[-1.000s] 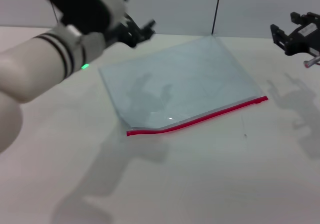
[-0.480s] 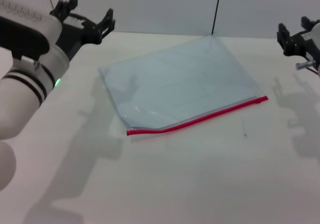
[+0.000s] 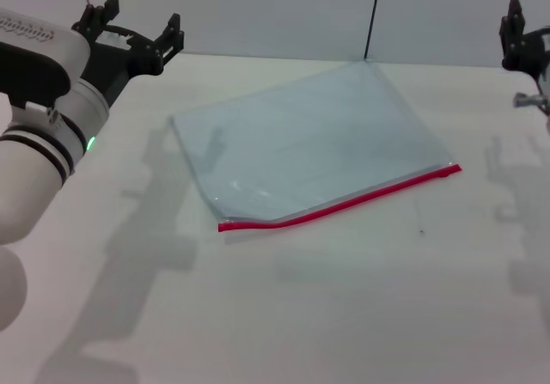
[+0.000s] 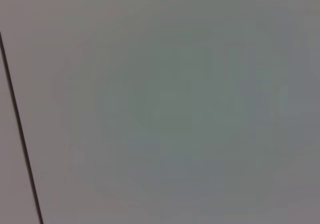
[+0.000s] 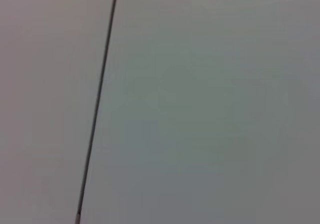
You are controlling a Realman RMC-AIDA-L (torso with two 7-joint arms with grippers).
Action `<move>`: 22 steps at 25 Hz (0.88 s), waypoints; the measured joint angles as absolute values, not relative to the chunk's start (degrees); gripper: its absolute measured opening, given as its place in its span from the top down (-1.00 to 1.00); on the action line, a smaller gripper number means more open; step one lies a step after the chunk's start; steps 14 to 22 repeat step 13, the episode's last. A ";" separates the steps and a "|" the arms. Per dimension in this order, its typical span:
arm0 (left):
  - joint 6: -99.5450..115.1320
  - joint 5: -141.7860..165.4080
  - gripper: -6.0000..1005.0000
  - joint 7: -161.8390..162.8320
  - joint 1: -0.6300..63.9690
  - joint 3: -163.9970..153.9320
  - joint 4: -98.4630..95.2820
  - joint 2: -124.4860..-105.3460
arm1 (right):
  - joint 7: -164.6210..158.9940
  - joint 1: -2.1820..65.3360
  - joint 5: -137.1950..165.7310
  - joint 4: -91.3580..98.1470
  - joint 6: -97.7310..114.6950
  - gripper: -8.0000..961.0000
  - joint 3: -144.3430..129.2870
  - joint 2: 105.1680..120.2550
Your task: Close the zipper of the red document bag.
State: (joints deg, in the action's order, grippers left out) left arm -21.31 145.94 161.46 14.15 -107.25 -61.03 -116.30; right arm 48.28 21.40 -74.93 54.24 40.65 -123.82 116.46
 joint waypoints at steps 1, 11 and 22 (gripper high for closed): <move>-21.81 145.93 -0.74 161.47 14.51 -107.23 -60.30 -116.29 | 43.70 22.18 -73.33 51.22 42.69 -0.07 -124.93 116.43; -31.20 145.74 -0.74 162.31 16.60 -109.37 -51.45 -116.43 | 18.89 26.42 -69.81 31.97 55.14 -0.07 -133.48 116.72; -31.40 145.71 -0.74 162.70 16.95 -109.38 -50.65 -116.44 | 18.85 26.43 -69.81 31.74 55.22 -0.07 -133.50 116.72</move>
